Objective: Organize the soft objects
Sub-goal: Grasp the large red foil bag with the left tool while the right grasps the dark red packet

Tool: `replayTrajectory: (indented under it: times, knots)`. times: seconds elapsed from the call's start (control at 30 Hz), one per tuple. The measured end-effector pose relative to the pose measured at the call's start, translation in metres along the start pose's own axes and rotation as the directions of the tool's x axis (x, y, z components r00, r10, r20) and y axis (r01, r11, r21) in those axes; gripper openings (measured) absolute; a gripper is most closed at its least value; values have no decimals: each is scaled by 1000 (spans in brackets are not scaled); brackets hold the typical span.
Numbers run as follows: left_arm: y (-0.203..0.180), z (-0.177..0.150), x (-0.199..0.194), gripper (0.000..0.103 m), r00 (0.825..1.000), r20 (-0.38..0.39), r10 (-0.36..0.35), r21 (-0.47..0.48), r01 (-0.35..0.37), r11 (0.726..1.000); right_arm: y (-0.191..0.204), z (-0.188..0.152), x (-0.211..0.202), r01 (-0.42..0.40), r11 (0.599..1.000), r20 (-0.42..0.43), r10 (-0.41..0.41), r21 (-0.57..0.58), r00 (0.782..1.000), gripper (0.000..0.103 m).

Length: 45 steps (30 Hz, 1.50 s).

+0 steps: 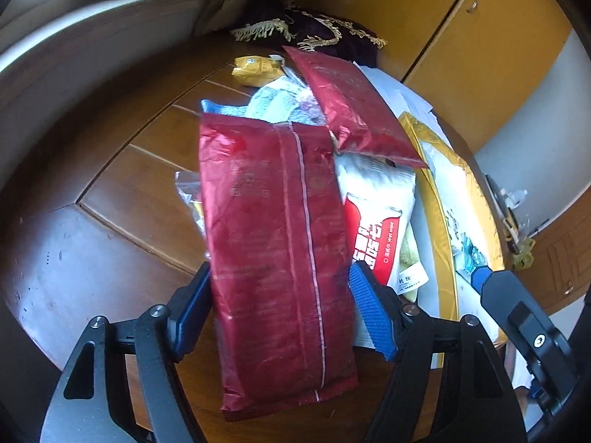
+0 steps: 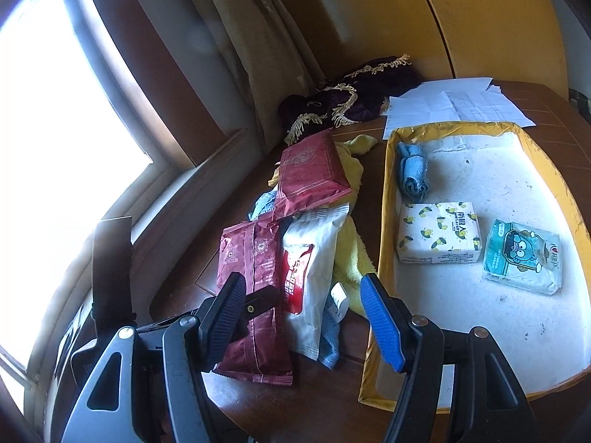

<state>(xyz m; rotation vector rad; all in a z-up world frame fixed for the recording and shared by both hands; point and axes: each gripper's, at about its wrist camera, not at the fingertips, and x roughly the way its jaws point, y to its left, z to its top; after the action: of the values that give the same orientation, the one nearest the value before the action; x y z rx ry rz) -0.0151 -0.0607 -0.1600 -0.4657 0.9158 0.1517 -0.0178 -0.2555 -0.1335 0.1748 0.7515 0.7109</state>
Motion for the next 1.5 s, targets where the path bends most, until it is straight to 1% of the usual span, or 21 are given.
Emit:
replayTrajectory:
  times: [0.07, 0.13, 0.17, 0.23, 0.33, 0.43, 0.6, 0.7, 0.83, 0.87, 0.93, 1.0, 1.1, 1.17, 1.2, 1.23, 1.3, 1.33, 1.4, 1.47, 1.5]
  knots:
    - [-9, -2, 3, 75, 999, 11, 47, 36, -48, 998, -1, 1, 1, 6, 1000, -2, -6, 2, 1000, 67]
    - [-13, -2, 4, 75, 997, 16, 72, 62, -73, 995, -2, 3, 3, 18, 1000, -7, -18, 0, 1000, 67]
    - [-12, -1, 3, 75, 997, 19, 68, 62, -70, 996, -1, 5, 4, 23, 1000, -7, -23, -2, 1000, 67]
    - [-9, -1, 1, 74, 999, 17, 51, 57, -52, 997, -1, 10, 7, 31, 999, -7, -31, -9, 999, 67]
    - [-2, -2, -3, 67, 999, 35, 32, 61, -35, 998, 1, 24, 20, 44, 999, -19, -44, -18, 999, 67]
    - [7, -2, -10, 63, 998, 56, 8, 50, -11, 999, 4, 37, 36, 42, 999, -38, -43, -29, 998, 67]
    - [30, 10, -17, 62, 997, 53, -56, 0, 56, 998, 9, 59, 59, 51, 998, -44, -53, -45, 998, 67]
    - [45, 18, -27, 62, 990, 76, -115, -33, 118, 992, 16, 75, 79, 56, 997, -70, -60, -59, 996, 67]
    - [60, 26, -34, 62, 984, 107, -141, -78, 150, 986, 30, 94, 105, 124, 984, -81, -135, -129, 988, 67]
    - [63, 27, -33, 62, 983, 107, -146, -84, 155, 984, 32, 100, 110, 145, 979, -69, -156, -146, 985, 67]
    - [67, 30, -31, 62, 983, 107, -147, -95, 158, 983, 32, 112, 121, 177, 970, -61, -190, -165, 980, 82]
    - [68, 32, -27, 62, 983, 102, -151, -100, 161, 982, 28, 118, 134, 185, 970, -95, -201, -160, 975, 83]
    - [70, 34, -23, 62, 982, 94, -165, -107, 175, 979, 26, 116, 151, 140, 981, -164, -162, -137, 973, 83]
    - [70, 36, -22, 62, 982, 92, -168, -108, 177, 978, 29, 111, 161, 166, 972, -177, -194, -166, 965, 83]
    - [71, 36, -22, 62, 981, 94, -169, -111, 179, 978, 29, 111, 161, 166, 972, -177, -194, -166, 965, 82]
    - [71, 37, -22, 62, 981, 95, -170, -111, 181, 977, 31, 108, 166, 183, 965, -188, -218, -188, 958, 77]
    - [71, 37, -23, 62, 981, 94, -168, -107, 177, 978, 36, 102, 171, 226, 946, -180, -270, -230, 946, 73]
    - [71, 37, -23, 62, 982, 95, -165, -105, 175, 979, 38, 101, 170, 234, 941, -171, -279, -245, 945, 69]
    - [72, 36, -25, 62, 982, 95, -162, -101, 172, 980, 43, 100, 165, 253, 934, -146, -295, -252, 944, 65]
    - [73, 35, -26, 62, 983, 91, -159, -102, 168, 980, 44, 99, 161, 262, 930, -116, -299, -259, 947, 63]
    - [72, 36, -26, 62, 984, 87, -155, -103, 164, 981, 44, 100, 159, 259, 934, -110, -292, -246, 950, 62]
